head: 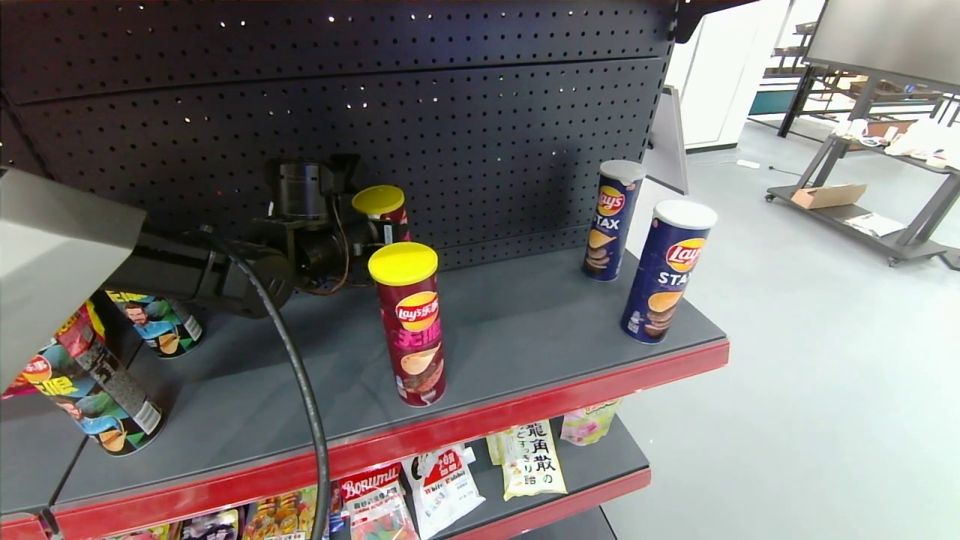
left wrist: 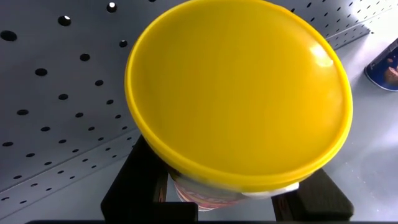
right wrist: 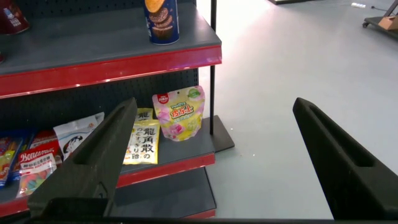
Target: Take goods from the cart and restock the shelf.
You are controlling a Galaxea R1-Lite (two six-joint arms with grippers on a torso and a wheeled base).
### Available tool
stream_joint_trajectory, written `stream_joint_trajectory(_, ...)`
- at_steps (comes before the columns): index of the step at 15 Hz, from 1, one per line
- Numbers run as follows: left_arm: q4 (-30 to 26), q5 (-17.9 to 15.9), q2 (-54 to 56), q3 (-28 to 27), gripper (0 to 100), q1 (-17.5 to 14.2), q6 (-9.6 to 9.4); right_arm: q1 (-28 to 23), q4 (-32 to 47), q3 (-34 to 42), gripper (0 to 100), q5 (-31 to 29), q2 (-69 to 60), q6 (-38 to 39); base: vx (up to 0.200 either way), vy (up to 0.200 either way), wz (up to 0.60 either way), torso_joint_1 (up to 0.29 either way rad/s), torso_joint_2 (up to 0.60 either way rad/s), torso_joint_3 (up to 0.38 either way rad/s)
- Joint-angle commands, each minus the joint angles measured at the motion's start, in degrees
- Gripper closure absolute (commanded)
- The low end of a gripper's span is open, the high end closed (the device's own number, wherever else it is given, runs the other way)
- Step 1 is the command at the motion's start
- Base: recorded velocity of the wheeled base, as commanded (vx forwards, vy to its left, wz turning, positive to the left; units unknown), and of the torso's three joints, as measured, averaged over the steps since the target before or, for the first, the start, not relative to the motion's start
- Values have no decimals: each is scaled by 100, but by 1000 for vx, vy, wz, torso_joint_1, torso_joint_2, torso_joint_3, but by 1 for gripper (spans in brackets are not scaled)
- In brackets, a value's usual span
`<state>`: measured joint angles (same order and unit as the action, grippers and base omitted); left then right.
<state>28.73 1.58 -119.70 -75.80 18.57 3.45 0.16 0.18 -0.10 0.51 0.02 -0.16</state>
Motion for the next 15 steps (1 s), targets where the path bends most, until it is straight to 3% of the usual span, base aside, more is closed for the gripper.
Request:
stream_joint_trajectory(1, -26, -9, 8, -14, 100, -2, -2, 2, -1, 1, 0, 2, -2, -2, 0, 0, 0, 0, 0, 0)
stream_joint_trajectory(6, -87, 0, 8, -14, 100, -2, -2, 2, -1, 1, 0, 2, -2, -2, 0, 0, 0, 0, 0, 0)
stream_joint_trajectory(7, -87, -9, 8, -22, 0, -2, -11, 2, -1, 1, 0, 2, -2, -2, 0, 0, 0, 0, 0, 0)
stream_joint_trajectory(15, -114, -18, 140, 74, 0, -2, -2, 2, -1, 1, 0, 2, -2, -2, 0, 0, 0, 0, 0, 0)
